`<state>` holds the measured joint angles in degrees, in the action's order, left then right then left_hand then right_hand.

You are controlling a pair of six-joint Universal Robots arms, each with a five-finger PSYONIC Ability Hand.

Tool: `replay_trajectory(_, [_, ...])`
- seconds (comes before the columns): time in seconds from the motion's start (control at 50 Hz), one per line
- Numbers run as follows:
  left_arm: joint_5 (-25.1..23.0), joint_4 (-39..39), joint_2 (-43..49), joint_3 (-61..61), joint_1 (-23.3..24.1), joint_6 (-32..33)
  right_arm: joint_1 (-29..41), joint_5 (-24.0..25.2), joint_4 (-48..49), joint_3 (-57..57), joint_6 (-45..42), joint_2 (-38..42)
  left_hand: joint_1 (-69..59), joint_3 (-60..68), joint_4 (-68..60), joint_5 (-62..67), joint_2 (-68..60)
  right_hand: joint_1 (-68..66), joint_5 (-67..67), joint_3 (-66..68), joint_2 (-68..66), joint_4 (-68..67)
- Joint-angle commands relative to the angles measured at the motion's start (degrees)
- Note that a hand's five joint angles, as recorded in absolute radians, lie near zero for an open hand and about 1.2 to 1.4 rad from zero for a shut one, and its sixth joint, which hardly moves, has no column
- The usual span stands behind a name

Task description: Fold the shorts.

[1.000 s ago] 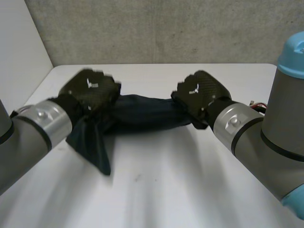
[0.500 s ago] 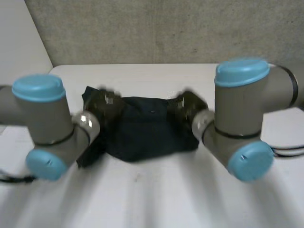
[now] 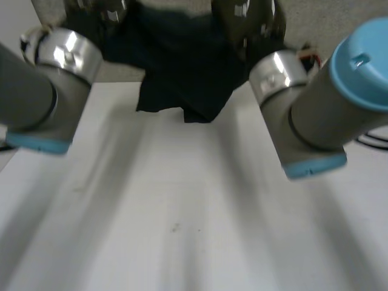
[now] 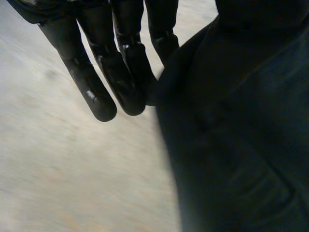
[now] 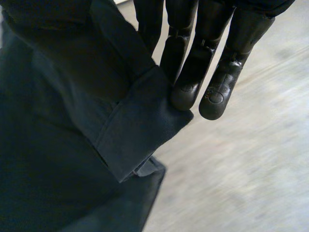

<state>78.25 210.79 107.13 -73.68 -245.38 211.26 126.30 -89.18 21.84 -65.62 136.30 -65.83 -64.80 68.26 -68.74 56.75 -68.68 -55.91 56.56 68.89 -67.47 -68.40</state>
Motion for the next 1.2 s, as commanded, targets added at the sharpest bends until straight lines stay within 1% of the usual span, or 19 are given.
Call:
replay_trajectory(0.02, [-4.9,-3.5,0.0,-20.4,-0.5,-1.5,-0.4,-0.2,-14.0,-12.7,1.2,0.4,-15.2,11.7,-11.3,13.2,-11.3,-24.1,13.4,11.1,-12.5,-11.6])
replay_trajectory(0.1, [-4.9,-3.4,4.0,-28.2,-0.4,-0.9,-0.5,0.1,-16.4,-19.8,4.8,0.4,-15.2,11.7,-11.3,13.2,-11.3,-24.1,13.4,11.1,-12.5,-11.6])
replay_trajectory(0.24, [-4.5,-3.8,8.8,-30.2,0.4,0.0,-0.6,0.8,-16.7,-24.5,11.3,0.3,-15.2,11.7,-11.3,13.2,-11.3,-24.1,13.4,11.1,-12.5,-11.6])
replay_trajectory(0.26, [-4.5,-4.0,8.7,-30.3,0.4,-0.1,-0.8,0.9,-16.7,-24.9,12.4,0.3,-2.7,-0.7,1.2,0.8,1.1,-24.1,13.4,11.1,-12.5,-11.6])
replay_trajectory(0.3, [-4.3,-4.0,8.4,-30.9,0.4,0.0,-1.1,1.2,-16.7,-25.4,13.2,0.3,8.8,-12.2,12.7,-10.7,12.7,-24.1,13.4,11.1,-12.5,-11.6])
replay_trajectory(0.32, [-4.2,-4.0,7.8,-31.7,0.3,-0.1,-2.0,1.5,-16.7,-26.0,14.2,0.2,20.8,-24.3,24.8,-22.8,24.7,-24.1,13.4,11.1,-12.5,-11.6])
replay_trajectory(0.36, [-4.0,-4.1,6.7,-32.4,0.3,-0.7,-2.6,1.8,-16.5,-26.5,15.2,0.2,28.3,-31.8,32.3,-30.3,32.2,-24.1,13.4,11.1,-12.5,-11.6])
replay_trajectory(0.4, [-3.3,-4.0,4.4,-33.6,0.3,-1.4,-3.3,2.3,-16.4,-27.2,16.7,0.2,30.9,-34.3,34.8,-32.8,34.7,-24.1,13.4,11.1,-12.5,-11.6])
replay_trajectory(0.46, [-2.4,-3.3,2.2,-35.6,-0.1,-2.9,-4.0,2.3,-16.2,-28.2,18.1,0.1,32.0,-35.5,36.0,-34.0,35.9,-24.1,13.4,11.1,-12.5,-11.6])
replay_trajectory(0.54, [-1.6,-2.5,-1.5,-37.7,-0.6,-8.2,-5.7,2.3,-16.1,-29.6,20.6,-0.7,33.6,-37.0,37.5,-35.5,37.4,-24.1,13.4,11.1,-12.5,-11.6])
replay_trajectory(0.62, [-0.8,-0.7,-4.7,-40.0,-2.9,-16.0,-7.2,2.4,-16.0,-31.0,22.4,-2.4,33.6,-37.0,37.5,-35.5,37.4,-24.1,13.4,11.1,-12.5,-11.6])
replay_trajectory(0.64, [-0.4,0.0,-5.9,-40.9,-4.6,-19.4,-7.6,2.4,-16.0,-31.1,22.8,-2.6,33.6,-37.0,37.5,-35.5,37.4,-24.1,13.4,11.1,-12.5,-11.6])
replay_trajectory(0.68, [0.1,0.5,-6.7,-41.5,-6.2,-22.9,-8.3,2.5,-16.0,-31.5,23.5,-3.2,33.6,-37.0,37.5,-35.5,37.4,-24.1,13.4,11.1,-12.5,-11.6])
replay_trajectory(0.7, [0.5,0.9,-7.0,-42.0,-7.8,-26.5,-8.7,3.0,-16.0,-31.8,24.1,-3.9,33.6,-37.0,37.5,-35.5,37.4,-24.1,13.4,11.1,-12.5,-11.6])
replay_trajectory(0.8, [0.2,0.2,-6.5,-41.3,-10.8,-35.6,-9.5,5.6,-16.2,-32.9,26.5,-5.5,33.9,-37.4,37.8,-35.8,37.8,-24.1,13.4,11.1,-12.5,-11.6])
replay_trajectory(0.86, [0.2,-0.4,-5.6,-41.0,-10.6,-37.2,-9.6,6.6,-16.3,-33.2,28.1,-5.5,33.9,-37.4,37.8,-35.8,37.8,-24.1,13.4,11.1,-12.5,-11.6])
replay_trajectory(0.92, [0.2,-1.3,-3.9,-41.3,-9.9,-36.7,-9.6,6.9,-16.3,-33.1,30.2,-5.8,33.4,-36.9,37.3,-35.3,37.3,-24.1,13.4,11.1,-12.5,-11.6])
replay_trajectory(1.08, [0.9,-4.4,-2.4,-42.2,-6.3,-32.1,-9.6,7.0,-16.3,-33.0,31.4,-5.7,33.6,-37.0,37.5,-35.5,37.4,-24.1,13.4,11.1,-12.5,-11.6])
replay_trajectory(1.2, [4.3,-4.7,-2.1,-43.4,-5.1,-30.9,-9.1,6.9,-16.3,-33.0,31.5,-5.7,33.6,-37.0,37.5,-35.5,37.4,-24.1,13.4,11.1,-12.5,-11.6])
